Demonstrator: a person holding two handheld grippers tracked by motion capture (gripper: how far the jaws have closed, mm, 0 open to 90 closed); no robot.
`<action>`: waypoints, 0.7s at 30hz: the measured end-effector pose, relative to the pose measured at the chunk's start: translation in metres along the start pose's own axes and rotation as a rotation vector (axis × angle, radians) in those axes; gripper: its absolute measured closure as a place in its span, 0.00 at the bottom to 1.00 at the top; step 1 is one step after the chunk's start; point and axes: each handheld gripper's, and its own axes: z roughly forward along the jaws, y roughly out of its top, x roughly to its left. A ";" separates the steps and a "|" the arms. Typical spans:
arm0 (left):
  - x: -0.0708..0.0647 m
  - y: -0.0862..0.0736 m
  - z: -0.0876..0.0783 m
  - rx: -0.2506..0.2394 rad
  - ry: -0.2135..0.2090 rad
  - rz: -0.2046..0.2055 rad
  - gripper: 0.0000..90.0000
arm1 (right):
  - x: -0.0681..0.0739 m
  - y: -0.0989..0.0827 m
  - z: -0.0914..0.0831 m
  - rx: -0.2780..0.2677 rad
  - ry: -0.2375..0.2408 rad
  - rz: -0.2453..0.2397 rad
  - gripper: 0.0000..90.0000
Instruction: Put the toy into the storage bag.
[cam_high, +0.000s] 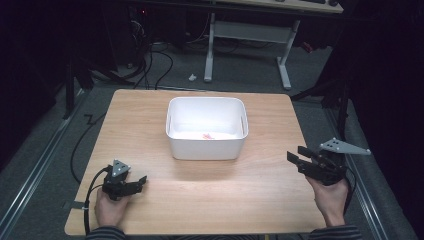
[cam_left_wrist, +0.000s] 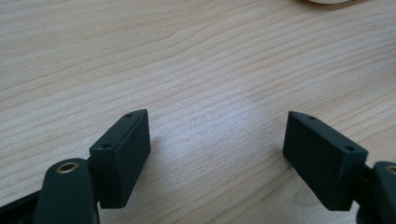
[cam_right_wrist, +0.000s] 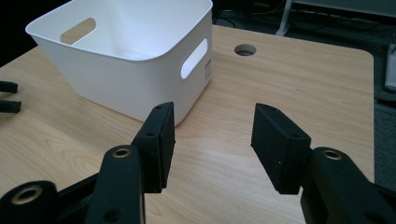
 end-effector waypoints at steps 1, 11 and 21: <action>0.000 0.000 0.000 -0.001 0.001 0.001 0.26 | 0.000 -0.002 0.000 -0.003 0.001 0.007 0.54; 0.000 0.000 0.000 0.001 0.000 0.001 0.26 | -0.002 -0.020 0.007 -0.034 0.012 0.022 0.48; 0.000 0.000 0.000 -0.001 0.001 0.000 0.26 | 0.002 -0.033 0.022 -0.032 0.038 0.042 0.47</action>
